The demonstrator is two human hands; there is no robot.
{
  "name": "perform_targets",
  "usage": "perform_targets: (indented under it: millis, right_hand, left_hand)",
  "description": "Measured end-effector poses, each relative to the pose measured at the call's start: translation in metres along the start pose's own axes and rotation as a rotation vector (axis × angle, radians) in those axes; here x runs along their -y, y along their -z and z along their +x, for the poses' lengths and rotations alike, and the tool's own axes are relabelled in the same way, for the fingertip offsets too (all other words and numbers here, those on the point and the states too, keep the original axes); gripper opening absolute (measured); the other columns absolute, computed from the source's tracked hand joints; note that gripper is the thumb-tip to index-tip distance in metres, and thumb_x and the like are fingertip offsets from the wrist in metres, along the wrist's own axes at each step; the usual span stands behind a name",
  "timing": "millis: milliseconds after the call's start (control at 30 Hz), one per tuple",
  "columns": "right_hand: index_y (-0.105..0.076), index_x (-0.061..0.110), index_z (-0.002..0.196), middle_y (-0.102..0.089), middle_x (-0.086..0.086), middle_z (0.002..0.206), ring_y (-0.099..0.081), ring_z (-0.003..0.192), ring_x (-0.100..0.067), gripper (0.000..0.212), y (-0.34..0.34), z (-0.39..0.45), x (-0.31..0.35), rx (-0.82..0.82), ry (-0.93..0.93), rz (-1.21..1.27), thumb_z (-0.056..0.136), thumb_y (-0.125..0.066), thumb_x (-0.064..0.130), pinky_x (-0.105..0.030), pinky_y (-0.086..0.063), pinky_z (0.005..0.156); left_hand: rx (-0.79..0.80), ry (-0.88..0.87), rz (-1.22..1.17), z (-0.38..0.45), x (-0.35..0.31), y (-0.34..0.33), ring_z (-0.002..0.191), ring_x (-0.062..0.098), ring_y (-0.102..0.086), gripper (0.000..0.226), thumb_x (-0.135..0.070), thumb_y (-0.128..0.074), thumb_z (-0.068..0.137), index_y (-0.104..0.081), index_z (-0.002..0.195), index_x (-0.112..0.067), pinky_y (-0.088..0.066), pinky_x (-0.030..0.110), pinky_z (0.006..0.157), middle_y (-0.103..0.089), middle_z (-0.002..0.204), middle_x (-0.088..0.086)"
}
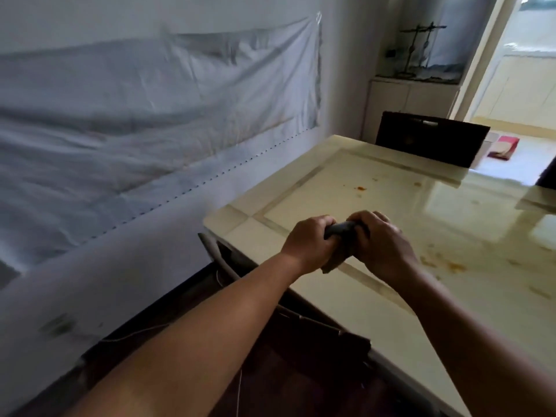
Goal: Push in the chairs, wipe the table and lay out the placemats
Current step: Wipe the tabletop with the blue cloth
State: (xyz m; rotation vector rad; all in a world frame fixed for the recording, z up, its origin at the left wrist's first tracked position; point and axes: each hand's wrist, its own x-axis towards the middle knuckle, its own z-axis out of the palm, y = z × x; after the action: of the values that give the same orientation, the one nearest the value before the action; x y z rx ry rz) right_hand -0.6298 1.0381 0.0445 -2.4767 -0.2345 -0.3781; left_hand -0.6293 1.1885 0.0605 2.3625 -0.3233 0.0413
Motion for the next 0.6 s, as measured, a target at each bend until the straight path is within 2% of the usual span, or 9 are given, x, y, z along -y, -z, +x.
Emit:
perform_targets:
  millis: [133, 200, 300, 367, 533, 600]
  right_hand:
    - [-0.06, 0.019, 0.11, -0.058, -0.002, 0.104, -0.052, 0.086, -0.018, 0.02, -0.032, 0.026, 0.01, 0.06, 0.026, -0.029, 0.097, -0.045, 0.019, -0.028, -0.039, 0.068]
    - [-0.061, 0.019, 0.108, -0.056, -0.001, 0.099, -0.051, 0.084, -0.017, 0.019, -0.046, 0.037, 0.013, 0.097, 0.006, -0.055, 0.097, -0.045, 0.021, -0.027, -0.037, 0.066]
    - [-0.062, 0.021, 0.103, -0.055, 0.001, 0.091, -0.057, 0.085, -0.02, 0.018, -0.061, 0.064, 0.019, 0.143, -0.02, -0.101, 0.096, -0.045, 0.023, -0.027, -0.039, 0.066]
    - [-0.062, 0.02, 0.103, -0.057, -0.001, 0.092, -0.058, 0.085, -0.021, 0.018, -0.065, 0.084, 0.023, 0.117, -0.041, -0.104, 0.096, -0.046, 0.023, -0.027, -0.04, 0.066]
    - [-0.063, 0.018, 0.107, -0.059, -0.001, 0.103, -0.053, 0.092, -0.019, 0.019, -0.086, 0.115, 0.023, -0.126, -0.054, -0.056, 0.095, -0.051, 0.025, -0.031, -0.043, 0.072]
    - [-0.062, 0.02, 0.107, -0.056, 0.001, 0.101, -0.049, 0.09, -0.016, 0.019, -0.11, 0.118, 0.01, 0.001, -0.072, -0.066, 0.095, -0.051, 0.03, -0.029, -0.038, 0.071]
  left_hand:
    - [0.016, 0.035, 0.038, 0.023, 0.039, 0.017, 0.084, 0.028, -0.06, 0.013, -0.017, -0.053, 0.086, -0.062, 0.093, -0.012, -0.05, 0.036, 0.072, -0.067, 0.092, 0.011]
    - [0.039, 0.016, 0.114, 0.036, 0.056, 0.024, 0.088, 0.028, -0.059, 0.014, -0.015, -0.052, 0.084, -0.063, 0.094, -0.014, -0.051, 0.036, 0.074, -0.067, 0.096, 0.01]
    - [0.101, -0.056, 0.231, 0.065, 0.076, 0.036, 0.087, 0.026, -0.06, 0.014, -0.014, -0.052, 0.085, -0.061, 0.096, -0.016, -0.045, 0.032, 0.067, -0.066, 0.098, 0.009]
    - [0.084, -0.099, 0.251, 0.084, 0.08, 0.044, 0.083, 0.024, -0.057, 0.012, -0.015, -0.051, 0.087, -0.059, 0.096, -0.015, -0.042, 0.031, 0.066, -0.064, 0.098, 0.009]
    - [-0.081, -0.147, 0.219, 0.129, 0.1, 0.039, 0.091, 0.023, -0.052, 0.009, -0.021, -0.053, 0.089, -0.054, 0.095, -0.014, -0.042, 0.034, 0.07, -0.055, 0.102, 0.006]
    - [0.03, -0.064, 0.285, 0.141, 0.122, 0.028, 0.102, 0.027, -0.053, 0.019, -0.013, -0.052, 0.086, -0.054, 0.104, -0.018, -0.044, 0.036, 0.078, -0.055, 0.113, 0.007]
